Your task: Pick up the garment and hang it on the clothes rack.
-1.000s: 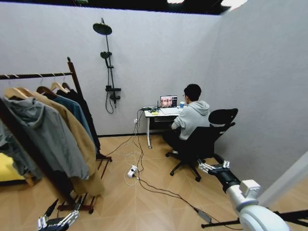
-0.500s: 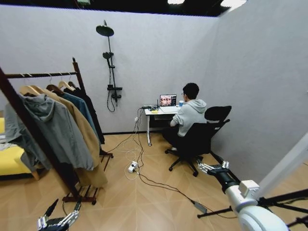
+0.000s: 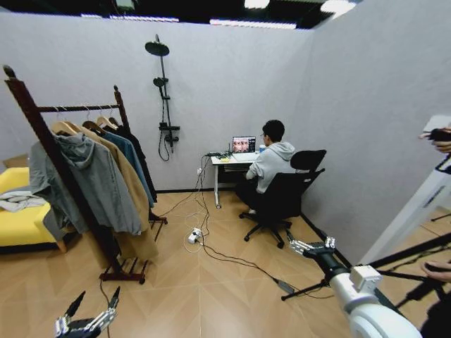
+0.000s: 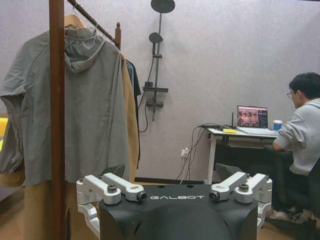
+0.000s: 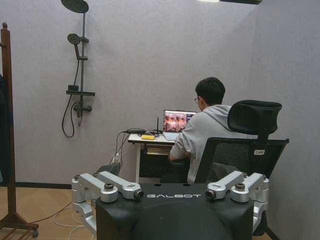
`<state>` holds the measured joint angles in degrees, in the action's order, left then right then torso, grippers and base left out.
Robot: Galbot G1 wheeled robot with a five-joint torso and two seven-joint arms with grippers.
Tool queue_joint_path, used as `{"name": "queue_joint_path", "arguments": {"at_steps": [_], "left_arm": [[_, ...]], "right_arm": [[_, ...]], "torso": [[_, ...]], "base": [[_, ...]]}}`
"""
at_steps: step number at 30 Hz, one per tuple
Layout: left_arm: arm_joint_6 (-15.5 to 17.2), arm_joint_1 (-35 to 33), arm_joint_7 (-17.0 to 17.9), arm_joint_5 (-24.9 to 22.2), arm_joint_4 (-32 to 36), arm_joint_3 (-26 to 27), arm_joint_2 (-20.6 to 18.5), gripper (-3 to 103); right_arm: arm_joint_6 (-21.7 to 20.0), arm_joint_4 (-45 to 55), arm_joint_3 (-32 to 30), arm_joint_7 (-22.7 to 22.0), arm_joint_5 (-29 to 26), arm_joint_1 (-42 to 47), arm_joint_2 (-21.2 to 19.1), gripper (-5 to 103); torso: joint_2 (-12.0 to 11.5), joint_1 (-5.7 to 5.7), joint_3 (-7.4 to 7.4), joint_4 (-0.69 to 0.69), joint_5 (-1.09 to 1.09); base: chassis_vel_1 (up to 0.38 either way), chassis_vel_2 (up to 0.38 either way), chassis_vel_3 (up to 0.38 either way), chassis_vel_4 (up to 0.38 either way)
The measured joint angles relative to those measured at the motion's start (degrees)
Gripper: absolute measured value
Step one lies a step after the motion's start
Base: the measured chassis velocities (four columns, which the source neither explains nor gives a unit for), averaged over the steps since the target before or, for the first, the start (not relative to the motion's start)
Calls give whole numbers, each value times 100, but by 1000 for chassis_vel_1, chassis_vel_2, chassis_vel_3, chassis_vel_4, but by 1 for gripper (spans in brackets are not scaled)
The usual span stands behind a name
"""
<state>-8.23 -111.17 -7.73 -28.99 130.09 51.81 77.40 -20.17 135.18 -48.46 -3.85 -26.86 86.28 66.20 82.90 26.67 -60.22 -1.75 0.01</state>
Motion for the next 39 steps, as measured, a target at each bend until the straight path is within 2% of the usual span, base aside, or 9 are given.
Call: {"name": "queue_joint_path", "arguments": {"at_steps": [22,26,31,39], "left_arm": [[0,0,0,0,0,0,0,100],[0,0,0,0,0,0,0,100],[0,-1,0,0,0,0,0,100],[0,0,0,0,0,0,0,100]], "right_arm": [[7,125,-19,-30,2,86,7,100],[142,111,2,-8,-16,91,28,100],[306,17,-28,-13,1,111,83,100],[324,11,-63,-39,3,153,122,100]], "torso": [[1,-1,1,0,-1],[1,-2,1,0,-1],[2,-3,1,0,0],[-2,4,-1,0,-1]], "base": [[162,-156,-158,160],[140,-152,-130,136],[70,-57,-61,63],[-24,5,5,-22]]}}
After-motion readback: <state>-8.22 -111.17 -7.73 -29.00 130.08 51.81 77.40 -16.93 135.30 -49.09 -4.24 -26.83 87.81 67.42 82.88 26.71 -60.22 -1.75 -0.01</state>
